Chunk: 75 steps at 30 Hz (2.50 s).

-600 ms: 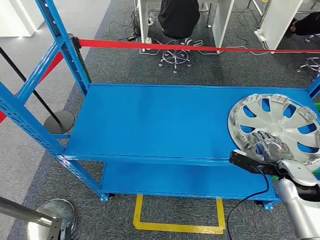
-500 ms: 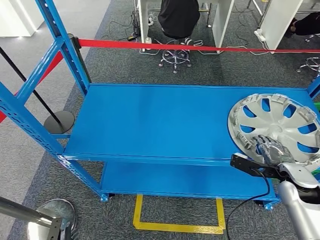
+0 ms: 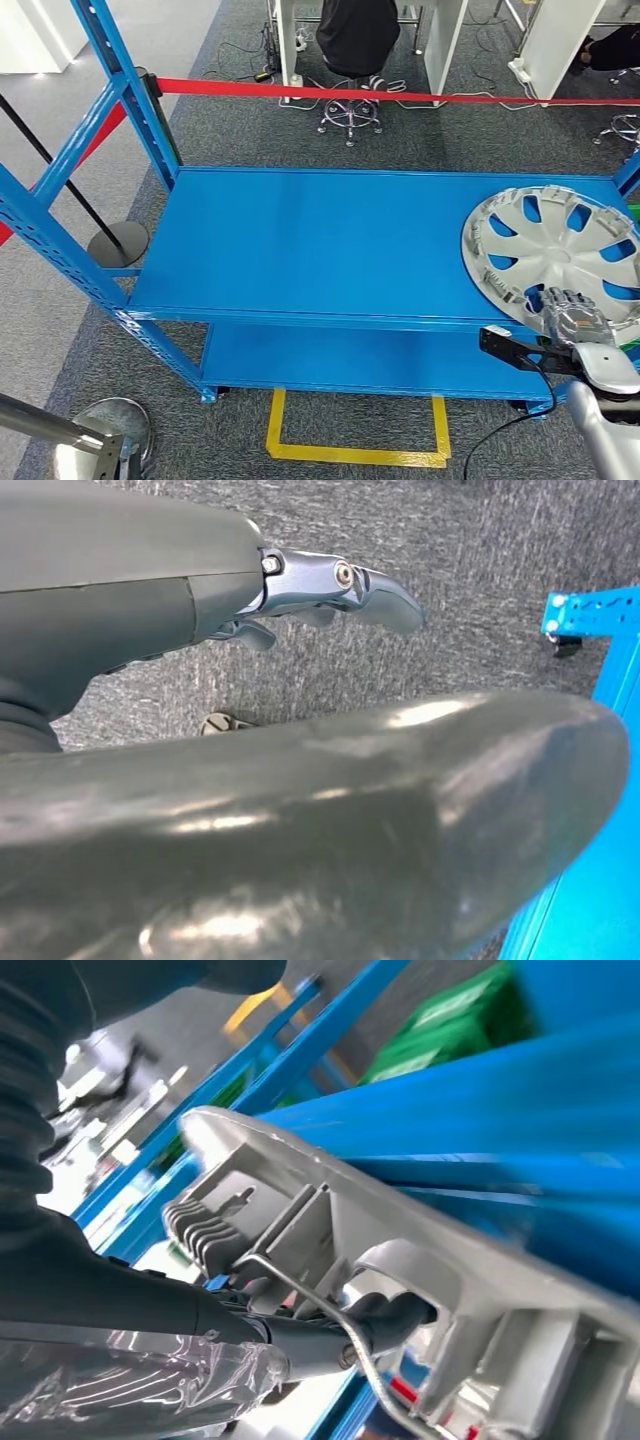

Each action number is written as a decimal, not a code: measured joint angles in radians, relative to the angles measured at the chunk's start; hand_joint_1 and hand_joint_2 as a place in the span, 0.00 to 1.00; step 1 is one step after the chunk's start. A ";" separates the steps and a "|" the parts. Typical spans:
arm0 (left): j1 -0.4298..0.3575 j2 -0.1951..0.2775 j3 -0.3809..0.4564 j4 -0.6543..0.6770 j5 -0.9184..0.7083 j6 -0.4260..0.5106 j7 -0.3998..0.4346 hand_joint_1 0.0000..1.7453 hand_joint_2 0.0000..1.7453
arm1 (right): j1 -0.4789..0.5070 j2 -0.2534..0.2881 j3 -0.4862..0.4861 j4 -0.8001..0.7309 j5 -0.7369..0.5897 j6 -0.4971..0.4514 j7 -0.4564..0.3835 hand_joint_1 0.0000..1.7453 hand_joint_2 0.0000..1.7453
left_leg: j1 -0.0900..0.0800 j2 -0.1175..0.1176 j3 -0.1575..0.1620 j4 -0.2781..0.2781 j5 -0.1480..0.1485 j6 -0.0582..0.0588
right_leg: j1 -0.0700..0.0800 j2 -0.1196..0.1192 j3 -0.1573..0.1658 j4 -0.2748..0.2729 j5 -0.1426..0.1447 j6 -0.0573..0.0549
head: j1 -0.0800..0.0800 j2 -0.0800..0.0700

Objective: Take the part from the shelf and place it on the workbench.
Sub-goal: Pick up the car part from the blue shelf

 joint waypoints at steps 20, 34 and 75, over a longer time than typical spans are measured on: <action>0.000 -0.045 -0.001 -0.018 -0.016 -0.004 0.013 0.00 0.00 | -0.053 0.007 0.161 0.107 0.156 -0.214 0.147 0.00 1.00 | 0.000 0.000 -0.001 0.000 0.001 0.001 | 0.000 -0.001 -0.001 0.000 0.000 0.000 | 0.000 0.000; 0.000 -0.051 -0.001 -0.037 0.001 -0.007 0.015 0.00 0.00 | -0.114 0.013 0.208 0.202 0.157 -0.172 0.122 0.99 1.00 | 0.000 0.000 -0.001 0.000 0.001 0.001 | 0.000 0.000 -0.001 0.000 0.001 0.000 | 0.000 0.000; 0.010 -0.106 0.019 -0.111 0.054 -0.021 0.038 0.00 0.00 | -0.031 0.138 0.026 -0.298 0.158 -0.234 0.019 1.00 1.00 | 0.001 0.000 -0.032 0.000 0.026 -0.001 | 0.000 0.000 -0.031 -0.001 0.026 0.001 | 0.000 0.000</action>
